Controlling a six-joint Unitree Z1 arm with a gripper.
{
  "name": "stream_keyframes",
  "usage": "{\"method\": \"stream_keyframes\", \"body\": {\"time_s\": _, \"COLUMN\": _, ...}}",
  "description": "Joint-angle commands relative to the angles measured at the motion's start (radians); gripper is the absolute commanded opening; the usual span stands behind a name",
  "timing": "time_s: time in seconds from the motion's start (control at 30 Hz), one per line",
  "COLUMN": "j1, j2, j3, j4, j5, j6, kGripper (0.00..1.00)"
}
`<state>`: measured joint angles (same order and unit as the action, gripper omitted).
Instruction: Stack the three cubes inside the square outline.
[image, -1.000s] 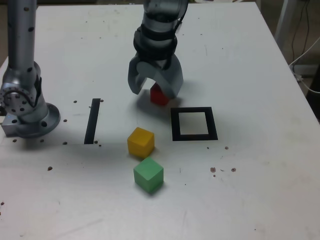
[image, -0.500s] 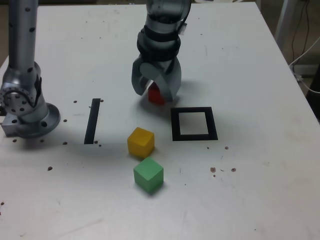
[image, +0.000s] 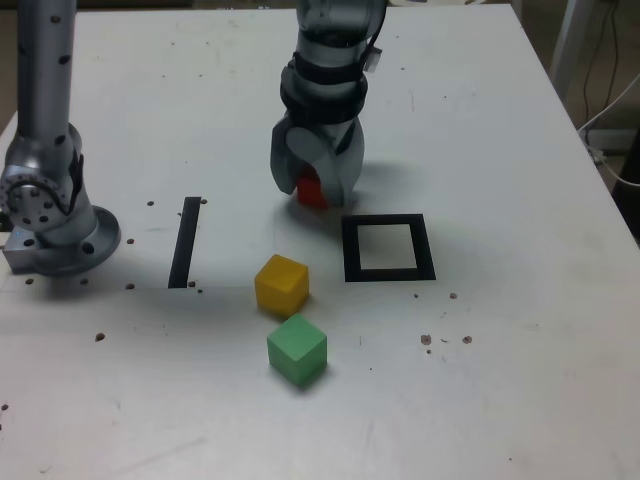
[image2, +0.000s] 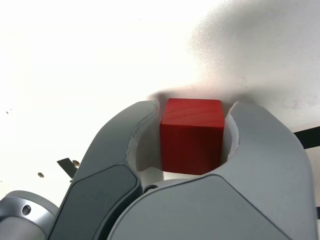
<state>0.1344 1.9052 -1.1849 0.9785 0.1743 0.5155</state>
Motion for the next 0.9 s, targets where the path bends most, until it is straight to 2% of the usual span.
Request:
{"method": "stream_keyframes", "body": {"time_s": 0.0, "j1": -0.004, "j2": -0.013, "j3": -0.01, "j4": 0.017, "j5": -0.001, "j6": 0.001, "kGripper": 0.29}}
{"method": "stream_keyframes", "body": {"time_s": 0.2, "j1": -0.046, "j2": -0.041, "j3": -0.082, "j4": 0.105, "j5": -0.014, "j6": -0.038, "kGripper": 0.29}}
{"method": "stream_keyframes", "body": {"time_s": 0.33, "j1": -0.113, "j2": -0.052, "j3": -0.208, "j4": 0.224, "j5": -0.031, "j6": -0.151, "kGripper": 0.29}}
{"method": "stream_keyframes", "body": {"time_s": 0.43, "j1": -0.148, "j2": -0.047, "j3": -0.27, "j4": 0.268, "j5": -0.065, "j6": -0.251, "kGripper": 0.29}}
{"method": "stream_keyframes", "body": {"time_s": 0.57, "j1": -0.176, "j2": -0.027, "j3": -0.293, "j4": 0.255, "j5": -0.126, "j6": -0.374, "kGripper": 0.29}}
{"method": "stream_keyframes", "body": {"time_s": 0.63, "j1": -0.19, "j2": -0.012, "j3": -0.297, "j4": 0.24, "j5": -0.143, "j6": -0.428, "kGripper": 0.29}}
{"method": "stream_keyframes", "body": {"time_s": 0.73, "j1": -0.21, "j2": 0.011, "j3": -0.3, "j4": 0.225, "j5": -0.148, "j6": -0.498, "kGripper": 0.29}}
{"method": "stream_keyframes", "body": {"time_s": 0.87, "j1": -0.231, "j2": 0.038, "j3": -0.306, "j4": 0.223, "j5": -0.134, "j6": -0.573, "kGripper": 0.29}}
